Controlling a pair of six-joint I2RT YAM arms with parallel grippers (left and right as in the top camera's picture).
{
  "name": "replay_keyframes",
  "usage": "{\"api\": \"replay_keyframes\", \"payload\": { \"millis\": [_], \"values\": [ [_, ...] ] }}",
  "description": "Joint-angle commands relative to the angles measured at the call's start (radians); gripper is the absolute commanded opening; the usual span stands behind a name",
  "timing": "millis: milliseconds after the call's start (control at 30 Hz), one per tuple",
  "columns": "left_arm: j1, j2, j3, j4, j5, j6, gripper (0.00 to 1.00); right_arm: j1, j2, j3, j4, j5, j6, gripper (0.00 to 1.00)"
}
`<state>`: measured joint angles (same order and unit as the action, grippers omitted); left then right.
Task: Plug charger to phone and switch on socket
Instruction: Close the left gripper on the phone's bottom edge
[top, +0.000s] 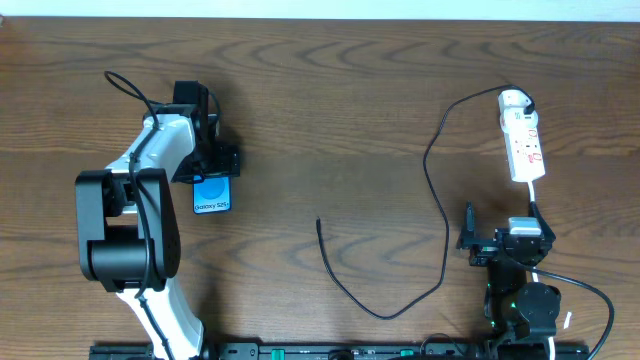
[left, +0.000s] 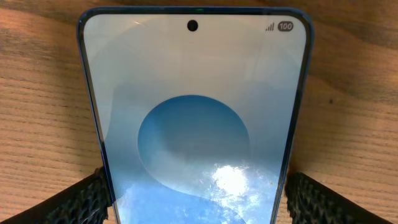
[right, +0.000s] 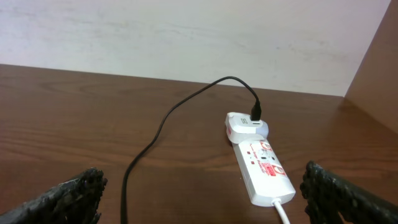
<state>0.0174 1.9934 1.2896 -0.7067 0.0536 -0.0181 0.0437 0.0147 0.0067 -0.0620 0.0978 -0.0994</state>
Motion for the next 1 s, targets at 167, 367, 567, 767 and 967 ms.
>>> {"api": "replay_keyframes", "payload": {
  "millis": [167, 367, 567, 767, 967],
  "values": [
    [-0.001, 0.027, -0.044, -0.017, -0.04, 0.025, 0.85, 0.01, -0.005, -0.001, -0.003, -0.003, -0.014, 0.99],
    [-0.001, 0.027, -0.049, -0.015, -0.04, 0.025, 0.82, 0.01, -0.005, -0.001, -0.003, -0.003, -0.014, 0.99],
    [-0.001, 0.027, -0.075, 0.001, -0.04, 0.025, 0.82, 0.01, -0.005, -0.001, -0.003, -0.003, -0.014, 0.99],
    [-0.001, 0.027, -0.088, 0.021, -0.04, 0.024, 0.82, 0.01, -0.005, -0.001, -0.003, -0.003, -0.014, 0.99],
    [-0.001, 0.027, -0.088, 0.032, -0.04, 0.025, 0.81, 0.01, -0.005, -0.001, -0.003, -0.003, -0.014, 0.99]
  ]
}}
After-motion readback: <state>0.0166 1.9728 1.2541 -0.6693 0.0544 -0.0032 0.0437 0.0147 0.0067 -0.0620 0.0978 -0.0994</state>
